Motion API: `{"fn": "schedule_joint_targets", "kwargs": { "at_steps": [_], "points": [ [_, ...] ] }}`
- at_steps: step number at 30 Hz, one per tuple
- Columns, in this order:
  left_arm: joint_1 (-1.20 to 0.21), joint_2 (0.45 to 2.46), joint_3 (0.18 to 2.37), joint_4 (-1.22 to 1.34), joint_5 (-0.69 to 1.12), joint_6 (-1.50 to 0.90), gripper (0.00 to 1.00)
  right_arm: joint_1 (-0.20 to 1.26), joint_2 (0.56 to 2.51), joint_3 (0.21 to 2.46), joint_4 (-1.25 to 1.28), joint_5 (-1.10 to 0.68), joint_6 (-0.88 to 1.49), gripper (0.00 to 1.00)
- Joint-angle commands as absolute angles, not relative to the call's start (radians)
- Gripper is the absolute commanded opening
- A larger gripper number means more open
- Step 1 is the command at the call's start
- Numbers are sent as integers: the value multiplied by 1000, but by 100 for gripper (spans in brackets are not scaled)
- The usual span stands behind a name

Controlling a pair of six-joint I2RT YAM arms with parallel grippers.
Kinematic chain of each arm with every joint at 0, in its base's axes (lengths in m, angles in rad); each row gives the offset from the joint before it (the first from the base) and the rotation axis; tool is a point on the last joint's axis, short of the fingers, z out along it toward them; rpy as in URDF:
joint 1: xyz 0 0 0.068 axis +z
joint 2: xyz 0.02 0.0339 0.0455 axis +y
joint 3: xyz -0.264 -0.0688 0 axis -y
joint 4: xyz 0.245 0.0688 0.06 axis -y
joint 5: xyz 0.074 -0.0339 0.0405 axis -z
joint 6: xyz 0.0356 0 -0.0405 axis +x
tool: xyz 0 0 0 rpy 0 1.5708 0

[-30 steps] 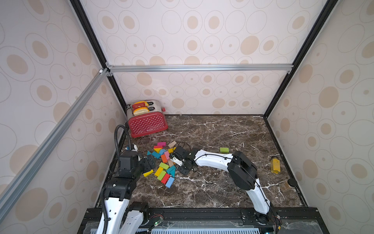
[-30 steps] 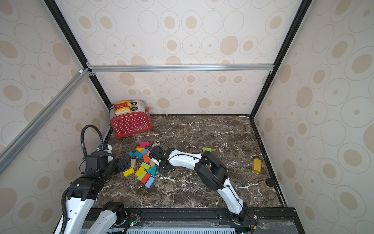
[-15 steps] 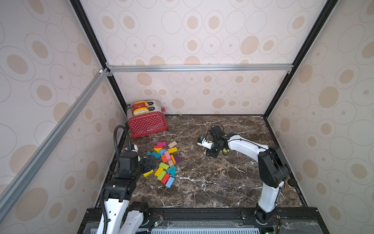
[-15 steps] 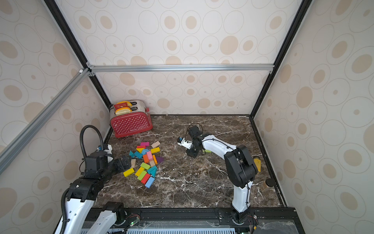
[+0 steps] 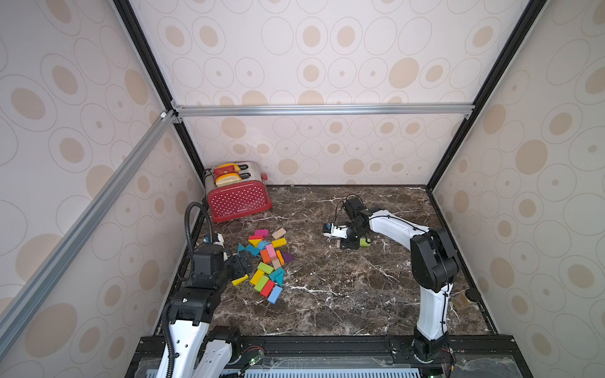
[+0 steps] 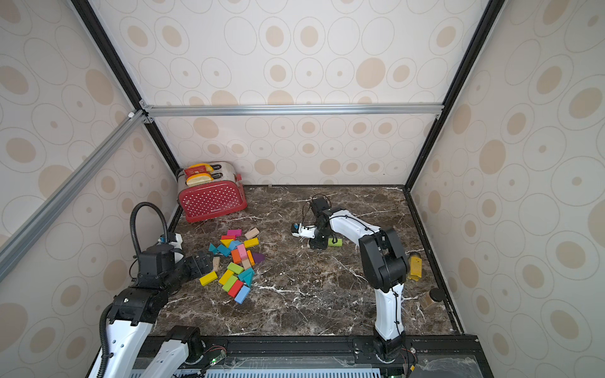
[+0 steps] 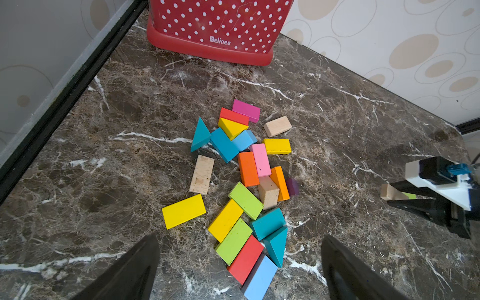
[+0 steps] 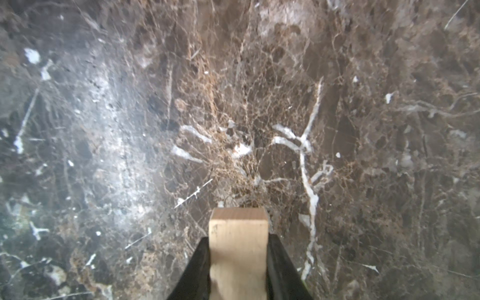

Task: Assemble a piece of candy with building blocks
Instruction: Assemble the building block at the center of the board.

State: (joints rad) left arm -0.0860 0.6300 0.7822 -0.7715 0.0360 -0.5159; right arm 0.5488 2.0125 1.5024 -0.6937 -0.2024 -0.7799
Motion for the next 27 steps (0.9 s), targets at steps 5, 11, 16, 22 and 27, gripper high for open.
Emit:
{"fn": "schedule_joint_targets", "kwargs": {
  "at_steps": [5,11,16,22,27],
  "points": [
    [-91,639,781,-756,46,-505,98,502,2077,1572,-758,-215,-893,25],
    [-91,643,781,-754,49,-506,98,499,2126,1606,-769,-201,-928,25],
    [-90,646,781,-755,51,-506,98,497,2135,1608,-768,-198,-933,25],
    [-91,646,781,-754,51,-506,98,490,2151,1604,-762,-183,-936,25],
    [-91,644,781,-755,51,-506,98,489,2163,1610,-761,-174,-938,26]
  ]
}}
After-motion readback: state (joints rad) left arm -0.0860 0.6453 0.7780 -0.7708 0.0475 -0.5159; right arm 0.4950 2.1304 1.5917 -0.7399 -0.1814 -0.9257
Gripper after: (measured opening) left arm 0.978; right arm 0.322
